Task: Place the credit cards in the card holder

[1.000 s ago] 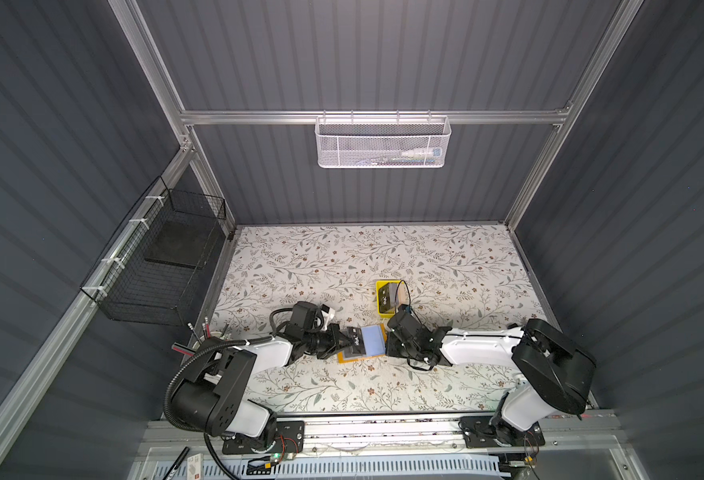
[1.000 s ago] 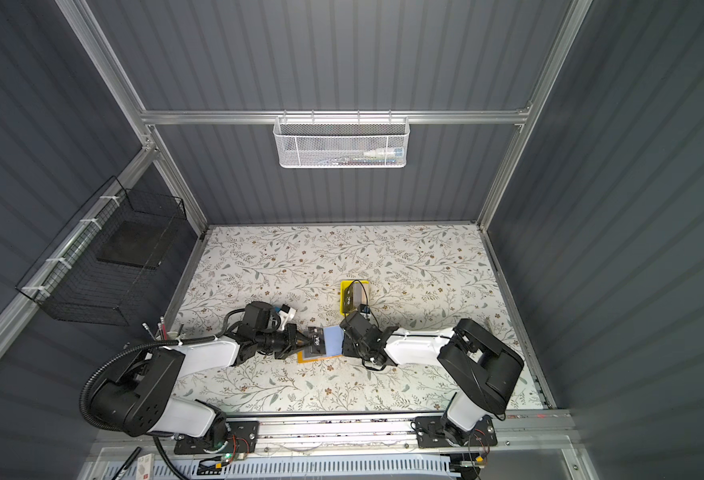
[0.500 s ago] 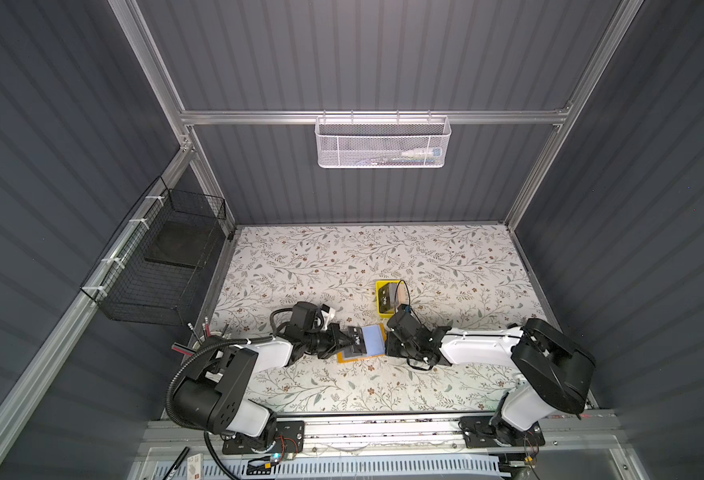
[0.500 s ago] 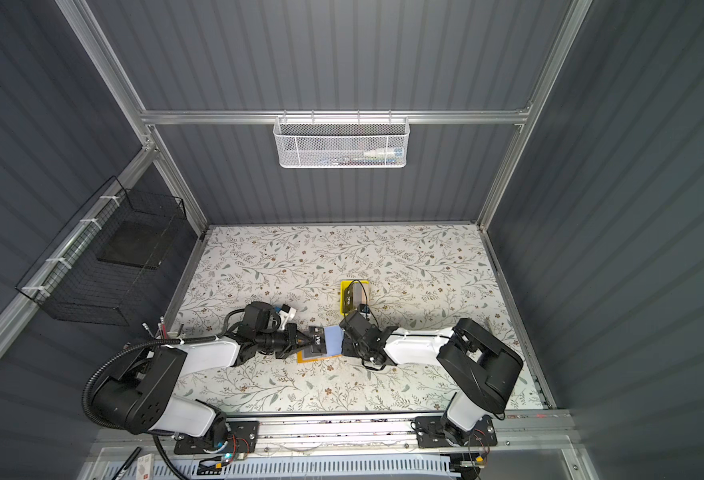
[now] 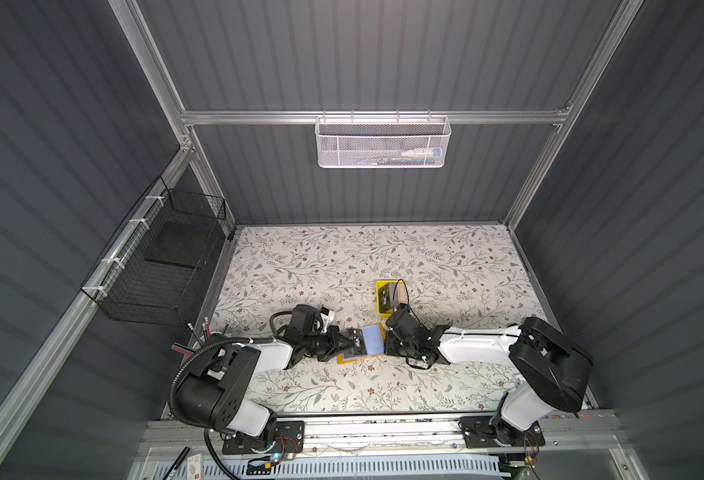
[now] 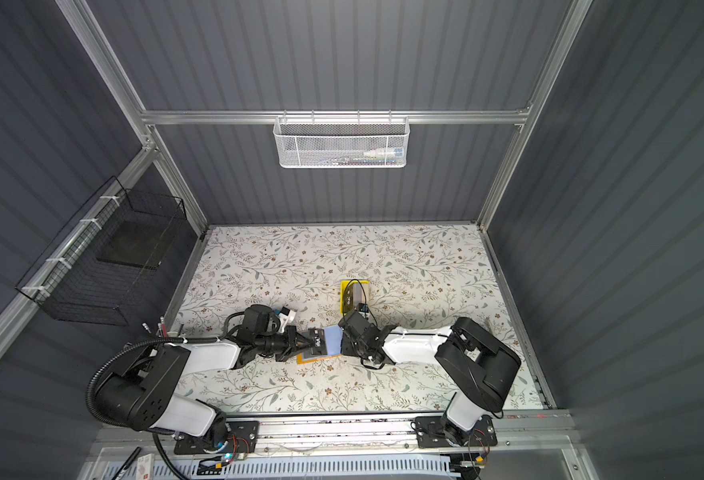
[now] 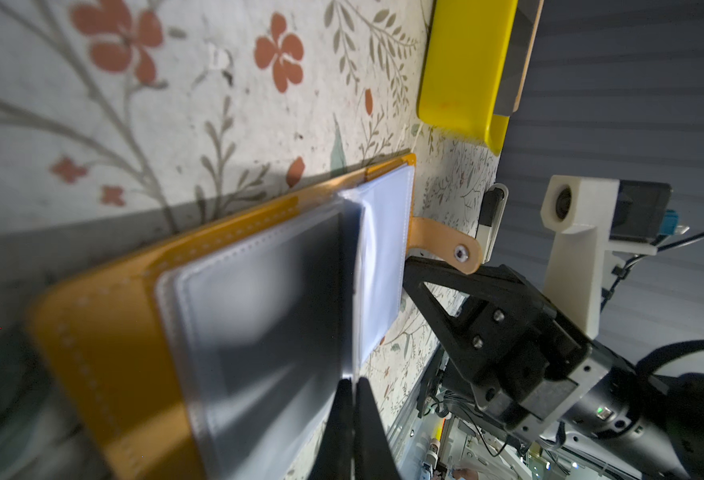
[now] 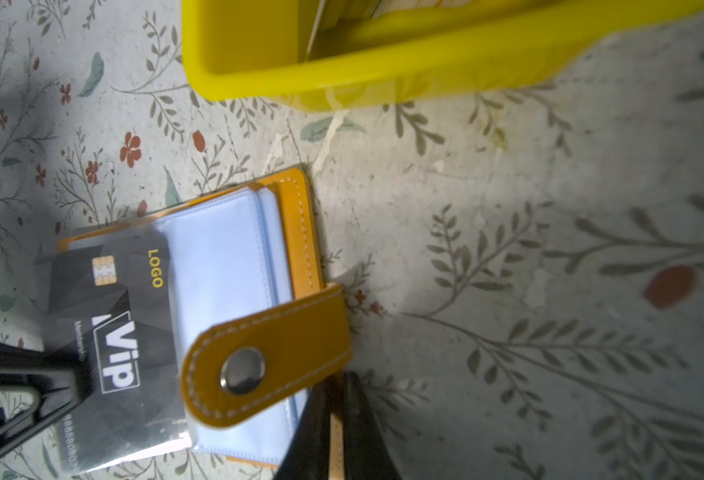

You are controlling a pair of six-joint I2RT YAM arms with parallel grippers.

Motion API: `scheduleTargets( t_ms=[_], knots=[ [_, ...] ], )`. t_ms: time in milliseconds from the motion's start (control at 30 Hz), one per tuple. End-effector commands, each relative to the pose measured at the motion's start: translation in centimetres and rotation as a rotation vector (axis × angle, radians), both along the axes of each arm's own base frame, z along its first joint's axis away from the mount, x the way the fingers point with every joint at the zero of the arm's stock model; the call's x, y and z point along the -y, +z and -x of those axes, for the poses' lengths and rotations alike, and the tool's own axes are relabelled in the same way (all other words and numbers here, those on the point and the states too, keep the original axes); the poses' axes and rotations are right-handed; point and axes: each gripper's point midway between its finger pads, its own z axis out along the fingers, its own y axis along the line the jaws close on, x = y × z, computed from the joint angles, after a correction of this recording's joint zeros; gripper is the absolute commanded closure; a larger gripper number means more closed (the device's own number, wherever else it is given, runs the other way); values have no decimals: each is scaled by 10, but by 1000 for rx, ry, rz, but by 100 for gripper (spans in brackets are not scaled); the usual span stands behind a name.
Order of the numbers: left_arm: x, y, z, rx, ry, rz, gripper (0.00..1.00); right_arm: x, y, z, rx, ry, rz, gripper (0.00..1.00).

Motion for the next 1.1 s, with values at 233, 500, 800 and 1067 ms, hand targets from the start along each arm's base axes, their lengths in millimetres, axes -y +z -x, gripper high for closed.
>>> scheduleTargets(
  t_ms=[233,500,800,1067],
  knots=[
    [-10,-11,5,-57,81,-10,100,21,-28,18,-80,9,115,88],
    [-12,-11,5,-61,116,-3,100,21,-28,18,-79,10,112,88],
    [-12,-15,6,-71,144,-7,100,21,-29,19,-79,8,114,88],
    [1,-14,7,-62,85,39,100,21,-28,19,-78,8,113,88]
  ],
)
